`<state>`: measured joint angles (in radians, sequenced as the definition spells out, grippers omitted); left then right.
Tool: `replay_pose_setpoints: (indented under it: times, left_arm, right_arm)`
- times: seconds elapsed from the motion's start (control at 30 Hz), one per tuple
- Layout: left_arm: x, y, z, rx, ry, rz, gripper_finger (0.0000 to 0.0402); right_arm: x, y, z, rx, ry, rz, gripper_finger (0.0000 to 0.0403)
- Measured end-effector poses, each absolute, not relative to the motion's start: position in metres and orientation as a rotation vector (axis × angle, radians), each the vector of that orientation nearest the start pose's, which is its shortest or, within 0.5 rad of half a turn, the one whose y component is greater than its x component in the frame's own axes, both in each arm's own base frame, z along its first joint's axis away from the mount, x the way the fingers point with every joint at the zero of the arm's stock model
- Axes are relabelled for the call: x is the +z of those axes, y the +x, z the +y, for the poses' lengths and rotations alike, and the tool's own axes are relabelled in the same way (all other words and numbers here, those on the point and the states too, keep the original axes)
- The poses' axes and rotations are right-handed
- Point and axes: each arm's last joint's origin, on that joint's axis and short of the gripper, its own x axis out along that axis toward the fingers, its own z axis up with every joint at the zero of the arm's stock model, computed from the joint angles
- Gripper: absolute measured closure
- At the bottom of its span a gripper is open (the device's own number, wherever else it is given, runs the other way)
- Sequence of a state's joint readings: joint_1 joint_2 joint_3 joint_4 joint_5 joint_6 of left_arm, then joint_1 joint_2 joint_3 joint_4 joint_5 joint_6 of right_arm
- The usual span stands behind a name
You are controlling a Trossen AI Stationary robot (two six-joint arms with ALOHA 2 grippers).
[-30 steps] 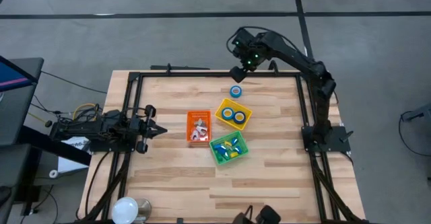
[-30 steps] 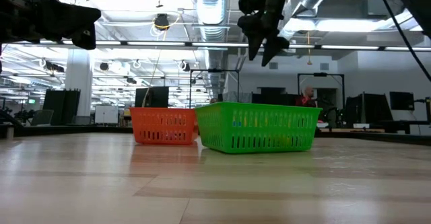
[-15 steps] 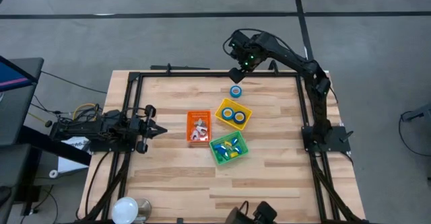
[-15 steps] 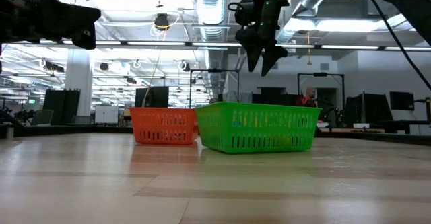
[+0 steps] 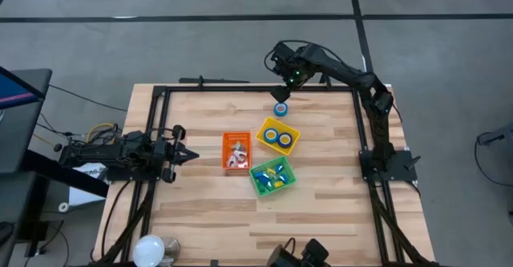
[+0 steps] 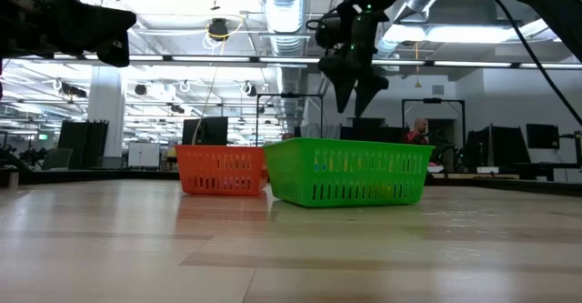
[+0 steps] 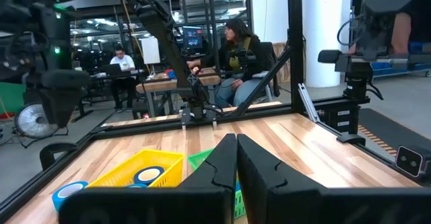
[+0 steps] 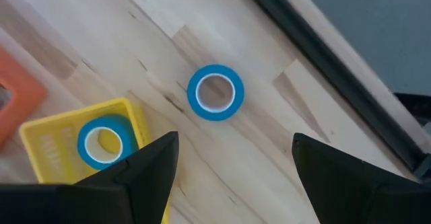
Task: Pick and place Stapler, Stapler remover, tape
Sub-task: Put the blue tape into the yellow bin
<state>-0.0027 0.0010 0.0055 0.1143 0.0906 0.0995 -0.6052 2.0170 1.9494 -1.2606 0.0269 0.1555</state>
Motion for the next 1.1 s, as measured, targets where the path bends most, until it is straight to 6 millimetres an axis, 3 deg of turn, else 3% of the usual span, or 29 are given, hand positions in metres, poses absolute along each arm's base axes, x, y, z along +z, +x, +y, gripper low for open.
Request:
replay_pose_setpoints:
  times: [0.7, 1.1]
  left_arm:
    - [0.176, 0.097, -0.003, -0.087, 0.104, -0.123, 0.0398]
    - [0.176, 0.097, -0.003, -0.087, 0.105, -0.122, 0.0398]
  right_arm:
    - [0.231, 0.331, -0.251, -0.593, 0.504, 1.225, 0.0121]
    - [0.179, 0.340, -0.265, -0.528, 0.562, 1.395, 0.0121]
